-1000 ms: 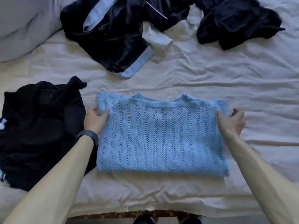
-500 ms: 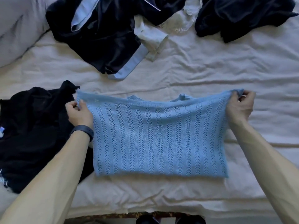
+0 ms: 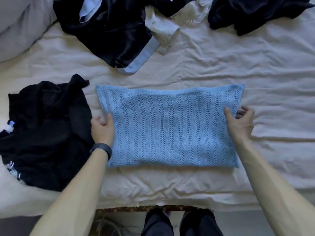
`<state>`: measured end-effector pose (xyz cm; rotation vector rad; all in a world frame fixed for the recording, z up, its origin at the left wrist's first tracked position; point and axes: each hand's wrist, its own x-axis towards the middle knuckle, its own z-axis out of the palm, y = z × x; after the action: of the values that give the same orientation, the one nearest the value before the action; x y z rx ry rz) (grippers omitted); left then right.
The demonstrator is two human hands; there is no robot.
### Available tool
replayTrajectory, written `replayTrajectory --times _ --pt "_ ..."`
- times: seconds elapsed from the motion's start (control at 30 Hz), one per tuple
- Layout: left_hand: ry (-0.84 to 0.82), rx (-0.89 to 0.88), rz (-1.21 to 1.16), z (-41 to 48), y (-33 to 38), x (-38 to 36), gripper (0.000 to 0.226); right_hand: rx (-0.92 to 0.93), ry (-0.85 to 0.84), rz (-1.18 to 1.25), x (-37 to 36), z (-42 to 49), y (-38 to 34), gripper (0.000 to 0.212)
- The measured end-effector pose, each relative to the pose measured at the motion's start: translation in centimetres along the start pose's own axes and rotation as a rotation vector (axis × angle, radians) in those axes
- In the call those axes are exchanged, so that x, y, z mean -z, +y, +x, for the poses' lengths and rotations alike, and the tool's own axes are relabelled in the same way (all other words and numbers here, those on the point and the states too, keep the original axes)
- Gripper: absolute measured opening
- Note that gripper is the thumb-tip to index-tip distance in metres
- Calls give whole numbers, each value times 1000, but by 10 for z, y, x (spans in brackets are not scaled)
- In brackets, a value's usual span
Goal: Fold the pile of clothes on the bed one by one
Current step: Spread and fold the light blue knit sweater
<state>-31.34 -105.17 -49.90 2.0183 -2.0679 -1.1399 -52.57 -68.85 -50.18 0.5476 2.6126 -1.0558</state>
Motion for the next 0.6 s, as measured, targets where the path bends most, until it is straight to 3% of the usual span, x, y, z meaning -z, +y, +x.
replayTrajectory --times 0.23,0.27,0.37,0.43,0.6 --pt "107 306 -10 -99 -85 39 50 -362 3 -5 54 -138 67 54" --pt "77 393 -74 -105 -91 41 51 -434 9 75 56 -148 72 54" --pt "-218 647 -493 -112 -98 42 57 -668 -135 484 51 -162 69 49" --pt "-279 666 -637 -104 -97 37 54 -754 -193 637 42 -154 61 43" --pt "15 610 -804 -89 -98 37 31 -668 192 684 38 -138 58 24"
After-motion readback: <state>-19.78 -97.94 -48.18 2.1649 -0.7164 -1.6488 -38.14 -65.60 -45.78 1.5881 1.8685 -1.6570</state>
